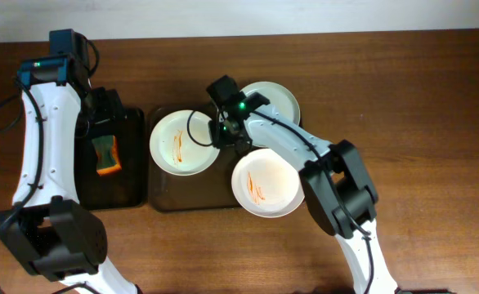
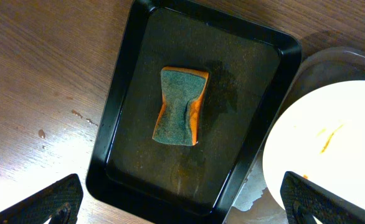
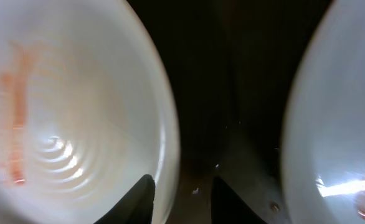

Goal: Clean dirty plates on tray and stack at the side

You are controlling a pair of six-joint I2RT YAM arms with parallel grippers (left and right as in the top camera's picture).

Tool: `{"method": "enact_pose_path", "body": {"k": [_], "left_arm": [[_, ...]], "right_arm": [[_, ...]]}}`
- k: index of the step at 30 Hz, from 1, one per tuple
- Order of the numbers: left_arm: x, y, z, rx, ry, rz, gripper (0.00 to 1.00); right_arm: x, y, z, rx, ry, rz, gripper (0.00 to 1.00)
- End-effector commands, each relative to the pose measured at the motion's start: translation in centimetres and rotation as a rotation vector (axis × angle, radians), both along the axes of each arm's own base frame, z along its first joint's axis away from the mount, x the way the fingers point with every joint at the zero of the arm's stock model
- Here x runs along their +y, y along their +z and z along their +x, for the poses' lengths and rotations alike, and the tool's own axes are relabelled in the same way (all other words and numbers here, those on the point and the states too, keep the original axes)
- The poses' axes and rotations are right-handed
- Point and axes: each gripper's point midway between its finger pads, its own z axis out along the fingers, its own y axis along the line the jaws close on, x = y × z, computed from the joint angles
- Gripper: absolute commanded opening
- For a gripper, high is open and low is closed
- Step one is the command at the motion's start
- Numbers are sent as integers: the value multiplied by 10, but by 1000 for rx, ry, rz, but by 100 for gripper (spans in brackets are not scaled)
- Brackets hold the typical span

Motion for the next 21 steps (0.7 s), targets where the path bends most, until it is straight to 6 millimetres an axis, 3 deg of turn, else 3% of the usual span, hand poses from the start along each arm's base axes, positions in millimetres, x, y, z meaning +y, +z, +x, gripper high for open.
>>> {"method": "enact_pose_path", "body": {"k": [1,10,14,17,21], "left_arm": [[3,0,1,-2,17,8,100],[1,-16,-3,25,31,-2,96],[0,-42,-15,82,42,-10,90],[0,-65,-24,120,43,-14,91],[13,-91,-21,85,76,-10,87]], "right_arm": [[5,-4,-2,17,-9,15,31],[11,-28,-5,61,-88,21,6],[10,-28,-4,62,-89,20,4],[9,-28,-4,59,-88,17,4],[8,-29,-4,56,-81,10,4]]}}
